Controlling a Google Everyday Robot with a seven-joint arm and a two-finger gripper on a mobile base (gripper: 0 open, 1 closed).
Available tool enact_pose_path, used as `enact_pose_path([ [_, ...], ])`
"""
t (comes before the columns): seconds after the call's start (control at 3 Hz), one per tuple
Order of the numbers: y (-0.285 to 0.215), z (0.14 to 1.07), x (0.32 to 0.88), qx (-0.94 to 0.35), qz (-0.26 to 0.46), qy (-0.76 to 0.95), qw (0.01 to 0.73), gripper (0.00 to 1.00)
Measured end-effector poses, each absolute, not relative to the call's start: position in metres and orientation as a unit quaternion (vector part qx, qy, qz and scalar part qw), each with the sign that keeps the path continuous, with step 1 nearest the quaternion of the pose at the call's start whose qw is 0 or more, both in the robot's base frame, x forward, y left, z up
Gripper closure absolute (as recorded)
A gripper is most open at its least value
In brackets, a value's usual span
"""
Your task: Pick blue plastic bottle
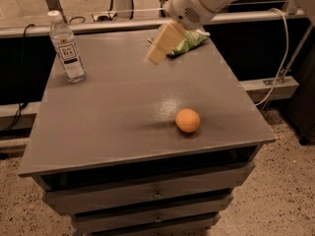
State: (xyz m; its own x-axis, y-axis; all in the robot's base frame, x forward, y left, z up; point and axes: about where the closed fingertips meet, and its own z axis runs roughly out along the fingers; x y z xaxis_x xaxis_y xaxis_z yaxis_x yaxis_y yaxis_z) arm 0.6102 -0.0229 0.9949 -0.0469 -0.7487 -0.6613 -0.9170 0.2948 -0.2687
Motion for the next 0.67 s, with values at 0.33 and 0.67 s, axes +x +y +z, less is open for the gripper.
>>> enact_pose_path([
  [0.33, 0.0421, 1.0019, 0.6324, -0.574, 0.174, 0.695, 0.397, 0.00],
  [0.67, 0.0426, 1.0018, 0.6324, -0.574, 0.174, 0.695, 0.397, 0.00],
])
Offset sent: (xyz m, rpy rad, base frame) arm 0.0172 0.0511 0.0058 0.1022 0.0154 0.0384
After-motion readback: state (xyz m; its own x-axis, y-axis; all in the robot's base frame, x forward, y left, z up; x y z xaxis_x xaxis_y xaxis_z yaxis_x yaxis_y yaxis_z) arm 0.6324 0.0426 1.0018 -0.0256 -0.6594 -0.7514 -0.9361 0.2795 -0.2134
